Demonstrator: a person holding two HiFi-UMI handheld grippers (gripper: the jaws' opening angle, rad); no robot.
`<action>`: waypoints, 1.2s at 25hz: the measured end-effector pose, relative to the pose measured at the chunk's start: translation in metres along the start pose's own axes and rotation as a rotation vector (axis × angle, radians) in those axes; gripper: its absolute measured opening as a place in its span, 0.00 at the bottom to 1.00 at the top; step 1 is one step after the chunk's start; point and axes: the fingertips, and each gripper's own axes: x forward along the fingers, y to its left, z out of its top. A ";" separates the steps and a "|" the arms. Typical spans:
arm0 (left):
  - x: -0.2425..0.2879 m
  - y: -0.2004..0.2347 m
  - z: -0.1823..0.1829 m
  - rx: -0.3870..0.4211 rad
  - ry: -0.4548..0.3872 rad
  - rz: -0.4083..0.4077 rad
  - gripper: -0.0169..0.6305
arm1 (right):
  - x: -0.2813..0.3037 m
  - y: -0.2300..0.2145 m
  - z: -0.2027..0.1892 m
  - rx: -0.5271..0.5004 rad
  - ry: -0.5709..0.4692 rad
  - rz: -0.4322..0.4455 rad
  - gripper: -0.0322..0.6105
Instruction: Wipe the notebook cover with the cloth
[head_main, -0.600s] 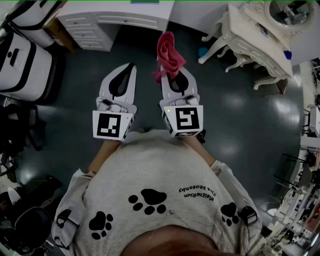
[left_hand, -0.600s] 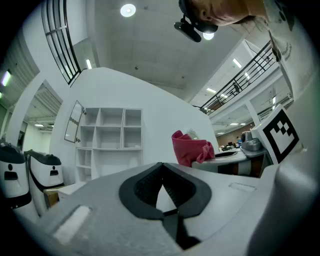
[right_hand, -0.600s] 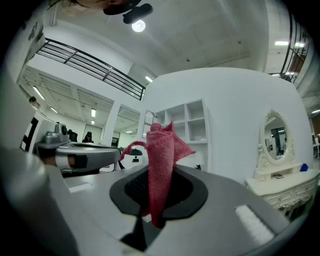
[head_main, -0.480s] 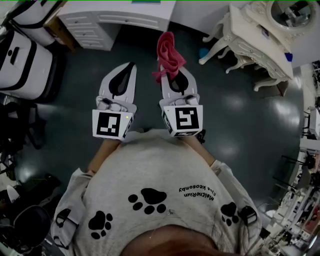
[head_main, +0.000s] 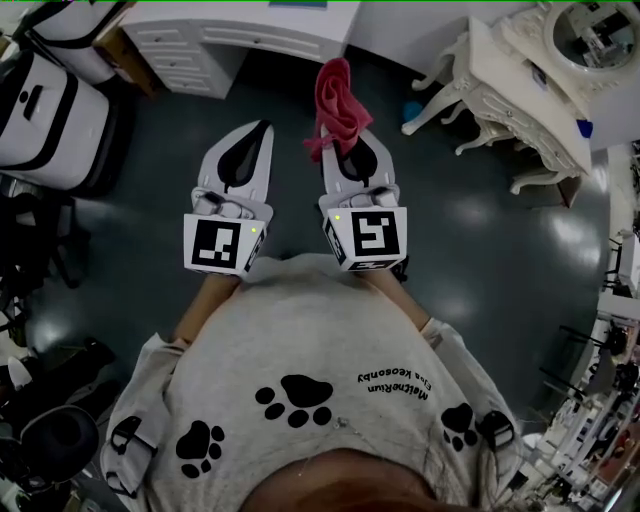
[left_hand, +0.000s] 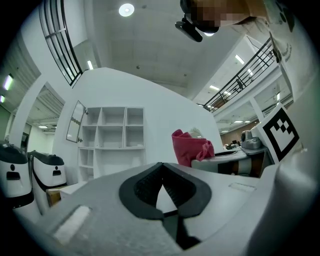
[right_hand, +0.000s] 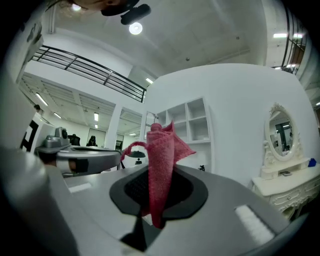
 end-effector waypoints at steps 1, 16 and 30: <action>0.002 -0.001 0.000 -0.002 0.000 0.003 0.02 | 0.000 -0.002 0.000 0.005 -0.005 0.004 0.12; 0.019 0.015 -0.017 -0.008 0.001 0.040 0.02 | 0.018 -0.011 -0.016 0.018 0.003 0.018 0.12; 0.104 0.104 -0.023 -0.005 -0.047 -0.059 0.02 | 0.140 -0.031 -0.020 0.006 0.012 -0.059 0.13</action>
